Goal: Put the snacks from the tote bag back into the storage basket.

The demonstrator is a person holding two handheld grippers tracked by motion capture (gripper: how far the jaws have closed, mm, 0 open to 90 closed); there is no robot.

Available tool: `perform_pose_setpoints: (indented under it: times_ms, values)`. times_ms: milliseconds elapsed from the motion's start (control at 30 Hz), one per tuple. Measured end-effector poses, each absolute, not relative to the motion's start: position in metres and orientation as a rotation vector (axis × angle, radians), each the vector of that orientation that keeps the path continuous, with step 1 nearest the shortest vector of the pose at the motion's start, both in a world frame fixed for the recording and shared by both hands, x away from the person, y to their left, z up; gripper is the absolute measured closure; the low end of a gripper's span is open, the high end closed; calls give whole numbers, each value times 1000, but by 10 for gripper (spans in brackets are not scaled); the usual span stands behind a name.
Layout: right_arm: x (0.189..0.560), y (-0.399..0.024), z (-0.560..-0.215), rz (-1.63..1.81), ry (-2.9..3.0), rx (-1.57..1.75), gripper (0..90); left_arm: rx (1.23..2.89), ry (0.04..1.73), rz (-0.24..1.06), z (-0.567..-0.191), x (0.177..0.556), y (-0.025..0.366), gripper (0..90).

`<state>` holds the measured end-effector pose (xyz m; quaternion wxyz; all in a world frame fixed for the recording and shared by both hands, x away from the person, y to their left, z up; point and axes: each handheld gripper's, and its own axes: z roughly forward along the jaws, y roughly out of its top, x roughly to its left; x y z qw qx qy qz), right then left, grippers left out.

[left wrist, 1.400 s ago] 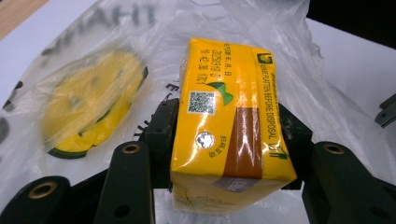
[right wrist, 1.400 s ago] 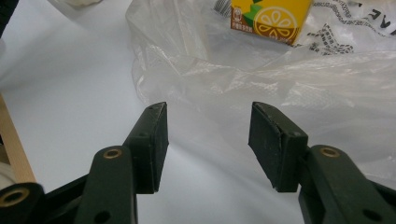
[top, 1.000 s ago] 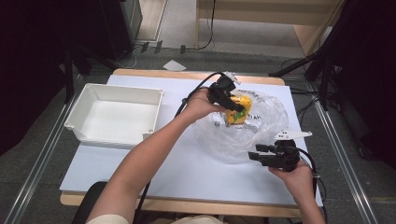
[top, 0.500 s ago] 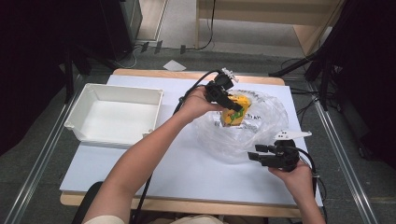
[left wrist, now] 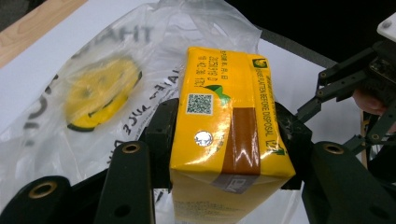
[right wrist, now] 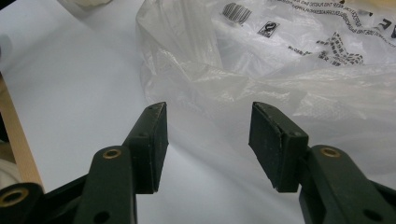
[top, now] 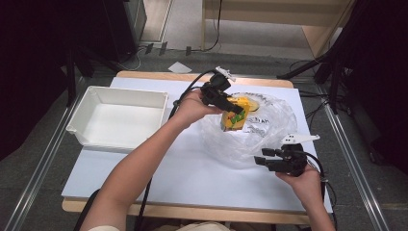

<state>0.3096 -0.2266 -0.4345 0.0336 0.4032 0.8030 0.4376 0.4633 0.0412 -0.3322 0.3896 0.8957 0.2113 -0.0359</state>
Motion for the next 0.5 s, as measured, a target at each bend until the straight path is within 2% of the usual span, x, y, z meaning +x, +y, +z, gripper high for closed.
perform_pose_setpoints:
  times_ms: [500]
  values:
    - [311, -221, -436, 1339, 2496, 1223, 484, 2254, 582, -75, -332, 451, 69, 525]
